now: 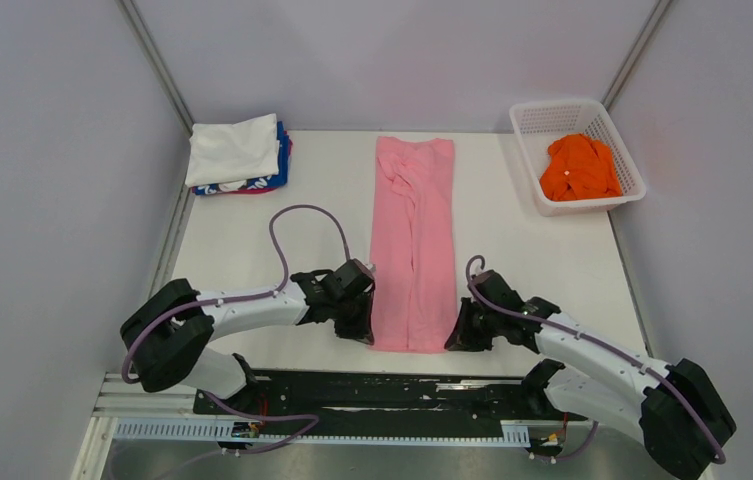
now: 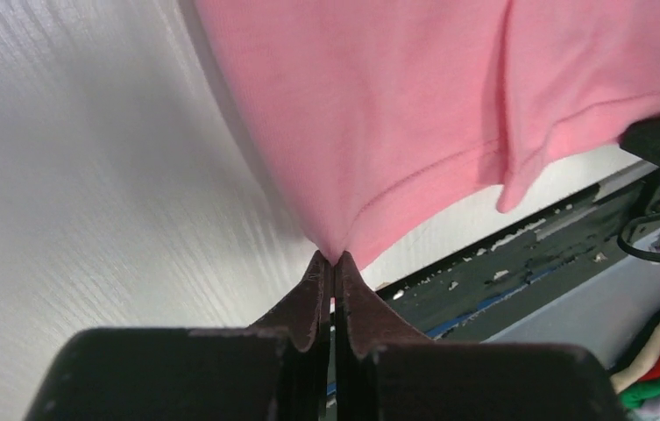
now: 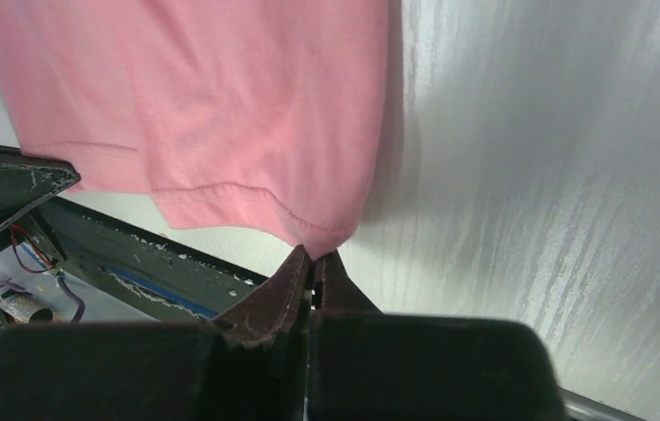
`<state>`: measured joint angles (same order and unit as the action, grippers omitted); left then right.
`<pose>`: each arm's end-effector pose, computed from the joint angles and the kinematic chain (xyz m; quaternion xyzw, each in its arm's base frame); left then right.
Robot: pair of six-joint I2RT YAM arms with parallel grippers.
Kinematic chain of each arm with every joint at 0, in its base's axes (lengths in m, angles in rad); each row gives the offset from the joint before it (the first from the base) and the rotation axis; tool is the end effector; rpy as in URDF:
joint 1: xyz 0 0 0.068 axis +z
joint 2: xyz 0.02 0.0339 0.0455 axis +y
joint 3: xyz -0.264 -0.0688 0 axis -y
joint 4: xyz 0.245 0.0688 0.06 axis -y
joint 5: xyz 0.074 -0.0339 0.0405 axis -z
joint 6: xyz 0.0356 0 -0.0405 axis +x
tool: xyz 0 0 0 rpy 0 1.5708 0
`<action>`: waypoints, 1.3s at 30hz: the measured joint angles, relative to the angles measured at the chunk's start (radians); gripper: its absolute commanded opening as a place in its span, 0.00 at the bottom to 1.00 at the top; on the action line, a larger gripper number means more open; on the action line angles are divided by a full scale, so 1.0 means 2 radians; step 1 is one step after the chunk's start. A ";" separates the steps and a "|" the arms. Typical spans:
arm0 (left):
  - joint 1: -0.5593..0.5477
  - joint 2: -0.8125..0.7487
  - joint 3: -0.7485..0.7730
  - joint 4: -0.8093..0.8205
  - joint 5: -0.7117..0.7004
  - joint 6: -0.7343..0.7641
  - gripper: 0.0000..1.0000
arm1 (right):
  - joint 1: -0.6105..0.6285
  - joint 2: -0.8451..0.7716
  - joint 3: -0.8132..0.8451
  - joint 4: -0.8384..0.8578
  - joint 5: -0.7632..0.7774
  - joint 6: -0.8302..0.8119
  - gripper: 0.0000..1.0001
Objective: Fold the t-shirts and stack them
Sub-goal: Grab the bottom of the folded rectangular tshirt with both arms, then fold the folded rectangular tshirt in 1/3 of the way
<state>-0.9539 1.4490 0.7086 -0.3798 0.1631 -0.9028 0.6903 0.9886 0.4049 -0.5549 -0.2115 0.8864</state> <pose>0.1438 -0.2128 0.1563 0.0430 0.9707 -0.2258 0.0698 0.1170 0.1063 0.1502 0.0726 0.9688 0.2239 0.0772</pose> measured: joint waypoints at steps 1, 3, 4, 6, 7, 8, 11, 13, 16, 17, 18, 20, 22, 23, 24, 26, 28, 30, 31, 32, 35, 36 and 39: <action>0.000 -0.010 0.000 0.000 0.000 0.003 0.00 | 0.000 -0.008 0.000 0.001 0.000 -0.003 0.00; 0.000 -0.022 0.000 0.007 0.002 0.009 0.00 | 0.000 -0.024 0.001 0.004 0.001 -0.008 0.00; 0.001 -0.025 0.000 0.012 0.004 0.012 0.00 | 0.000 -0.029 0.002 0.005 0.002 -0.010 0.00; 0.007 -0.026 0.002 0.017 0.009 0.019 0.00 | 0.000 -0.035 0.008 0.007 0.009 -0.013 0.00; 0.011 -0.026 0.003 0.019 0.012 0.022 0.00 | 0.000 -0.036 0.014 0.007 0.014 -0.014 0.00; 0.016 -0.026 0.005 0.022 0.015 0.024 0.00 | -0.001 -0.035 0.020 0.008 0.020 -0.015 0.00; 0.039 -0.025 0.021 0.030 0.021 0.035 0.00 | -0.008 -0.024 0.043 0.012 0.039 -0.018 0.00; 0.057 -0.018 0.046 0.032 0.021 0.043 0.00 | -0.017 -0.011 0.058 0.018 0.048 -0.019 0.00; 0.085 0.003 0.089 0.041 0.021 0.053 0.00 | -0.045 0.015 0.084 0.031 0.056 -0.024 0.00; 0.097 0.012 0.103 0.043 0.023 0.057 0.00 | -0.058 0.024 0.092 0.037 0.058 -0.026 0.00; 0.109 0.021 0.114 0.046 0.024 0.060 0.00 | -0.069 0.032 0.098 0.042 0.058 -0.028 0.00; 0.134 0.039 0.131 0.048 0.028 0.063 0.00 | -0.087 0.044 0.112 0.051 0.057 -0.035 0.00; 0.159 0.062 0.147 0.050 0.033 0.064 0.00 | -0.115 0.072 0.130 0.062 0.056 -0.043 0.00; 0.167 0.072 0.155 0.050 0.035 0.065 0.00 | -0.121 0.079 0.135 0.066 0.056 -0.047 0.00; 0.177 0.085 0.166 0.050 0.038 0.067 0.00 | -0.130 0.092 0.147 0.069 0.054 -0.052 0.00; 0.191 0.108 0.191 0.050 0.045 0.071 0.00 | -0.144 0.121 0.171 0.079 0.050 -0.062 0.00; 0.202 0.132 0.221 0.051 0.054 0.076 0.00 | -0.156 0.152 0.195 0.088 0.046 -0.070 0.00; 0.208 0.151 0.243 0.053 0.062 0.078 0.00 | -0.166 0.178 0.215 0.096 0.041 -0.078 0.00; 0.212 0.159 0.253 0.053 0.065 0.080 0.00 | -0.172 0.190 0.225 0.099 0.038 -0.081 0.00; 0.217 0.169 0.266 0.053 0.070 0.082 0.00 | -0.178 0.201 0.234 0.101 0.035 -0.085 0.00; 0.230 0.201 0.303 0.052 0.080 0.087 0.00 | -0.198 0.237 0.266 0.110 0.025 -0.097 0.00; 0.234 0.209 0.311 0.051 0.082 0.089 0.00 | -0.204 0.249 0.275 0.113 0.022 -0.101 0.00; 0.249 0.239 0.347 0.044 0.086 0.094 0.00 | -0.220 0.282 0.304 0.119 0.011 -0.110 0.00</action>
<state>-0.4549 1.9274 1.4033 -0.2916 0.3344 -0.7139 0.2501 1.5517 1.0126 -0.3176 -0.1898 0.6670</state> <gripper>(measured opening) 0.008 0.007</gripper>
